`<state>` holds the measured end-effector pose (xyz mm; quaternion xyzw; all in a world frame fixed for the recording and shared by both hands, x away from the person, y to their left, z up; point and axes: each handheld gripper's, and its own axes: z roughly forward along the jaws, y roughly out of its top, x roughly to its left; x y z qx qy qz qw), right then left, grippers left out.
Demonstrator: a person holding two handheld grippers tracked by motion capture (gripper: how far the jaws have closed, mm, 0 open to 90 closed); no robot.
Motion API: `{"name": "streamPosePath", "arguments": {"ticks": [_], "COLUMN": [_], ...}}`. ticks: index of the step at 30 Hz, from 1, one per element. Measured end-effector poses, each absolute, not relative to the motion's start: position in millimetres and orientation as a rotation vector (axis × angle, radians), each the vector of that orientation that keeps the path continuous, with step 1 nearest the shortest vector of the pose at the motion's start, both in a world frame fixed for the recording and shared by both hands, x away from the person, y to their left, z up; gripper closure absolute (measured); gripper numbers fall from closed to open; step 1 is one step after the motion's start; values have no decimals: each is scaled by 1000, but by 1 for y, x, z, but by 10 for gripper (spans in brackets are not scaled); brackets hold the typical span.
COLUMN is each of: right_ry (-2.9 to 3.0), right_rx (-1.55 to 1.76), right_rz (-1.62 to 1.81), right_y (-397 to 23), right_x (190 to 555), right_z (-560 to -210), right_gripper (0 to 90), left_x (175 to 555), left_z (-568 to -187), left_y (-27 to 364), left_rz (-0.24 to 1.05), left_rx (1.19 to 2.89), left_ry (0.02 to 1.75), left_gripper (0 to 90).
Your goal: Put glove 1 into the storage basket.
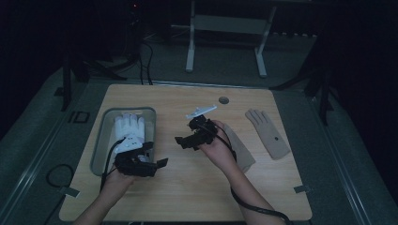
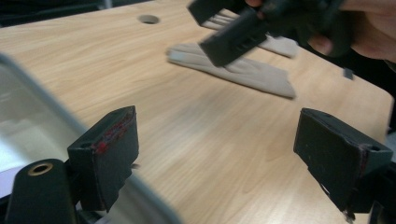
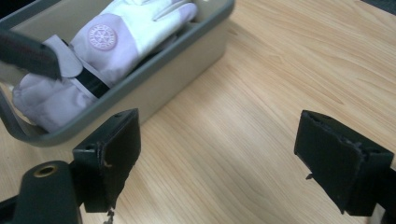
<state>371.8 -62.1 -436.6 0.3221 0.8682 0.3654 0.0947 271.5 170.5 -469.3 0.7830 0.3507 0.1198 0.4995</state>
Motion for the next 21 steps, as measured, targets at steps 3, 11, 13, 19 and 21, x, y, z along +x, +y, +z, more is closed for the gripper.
{"name": "streamPosePath", "arguments": {"ticks": [3, 11, 13, 19, 21], "right_ry": [2563, 2523, 2517, 2494, 2486], "right_rx": [970, 1012, 1012, 1002, 1006], "right_rz": [1087, 1099, 1100, 1116, 1130], "right_y": [-71, -105, -108, -128, -136], "right_x": [372, 370, 370, 365, 363], "right_z": [-437, -442, -443, -447, -449], "right_gripper": [144, 144, 145, 144, 144], "left_x": [270, 265, 265, 262, 260], "left_z": [-469, -472, -474, -486, -493], "left_y": [164, 138, 134, 113, 107], "left_rz": [286, 249, 243, 199, 199], "left_rx": [1893, 1904, 1911, 1938, 1944], "left_ry": [824, 769, 763, 703, 701], "left_gripper": [143, 143, 143, 143, 143]}}
